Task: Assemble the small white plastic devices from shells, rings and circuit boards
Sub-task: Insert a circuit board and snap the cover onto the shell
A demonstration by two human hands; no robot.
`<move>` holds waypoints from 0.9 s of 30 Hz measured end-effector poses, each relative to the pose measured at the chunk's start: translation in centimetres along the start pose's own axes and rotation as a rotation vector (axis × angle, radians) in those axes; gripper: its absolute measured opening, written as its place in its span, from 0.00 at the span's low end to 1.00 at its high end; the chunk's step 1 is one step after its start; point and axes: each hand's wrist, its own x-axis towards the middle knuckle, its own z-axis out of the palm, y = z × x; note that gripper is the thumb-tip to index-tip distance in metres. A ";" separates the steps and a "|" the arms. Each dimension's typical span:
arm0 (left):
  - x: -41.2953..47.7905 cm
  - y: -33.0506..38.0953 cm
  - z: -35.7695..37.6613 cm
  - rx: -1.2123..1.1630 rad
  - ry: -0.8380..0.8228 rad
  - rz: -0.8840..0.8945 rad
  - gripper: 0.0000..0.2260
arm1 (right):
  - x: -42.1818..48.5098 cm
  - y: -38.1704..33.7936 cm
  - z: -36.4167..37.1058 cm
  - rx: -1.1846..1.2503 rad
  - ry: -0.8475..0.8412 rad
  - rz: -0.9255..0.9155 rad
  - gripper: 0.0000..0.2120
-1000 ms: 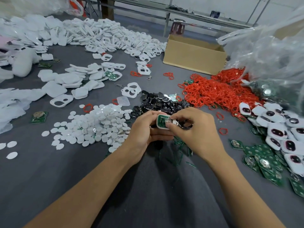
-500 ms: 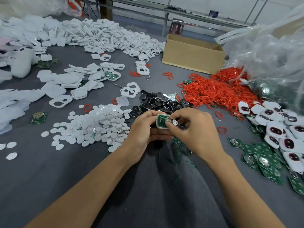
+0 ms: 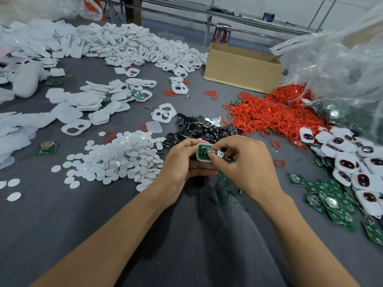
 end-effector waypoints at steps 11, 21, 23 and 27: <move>0.0 0.0 0.0 0.000 0.001 -0.007 0.11 | 0.0 0.0 0.0 -0.013 -0.015 -0.002 0.04; 0.0 0.0 0.1 -0.002 0.004 -0.008 0.11 | 0.1 0.3 0.2 0.006 -0.005 -0.026 0.04; 0.0 0.1 0.1 -0.005 0.007 -0.009 0.11 | 0.1 0.3 0.2 0.018 0.005 -0.038 0.04; 0.0 0.2 0.1 -0.042 0.010 -0.015 0.11 | 0.2 0.6 -0.8 0.146 0.062 -0.025 0.06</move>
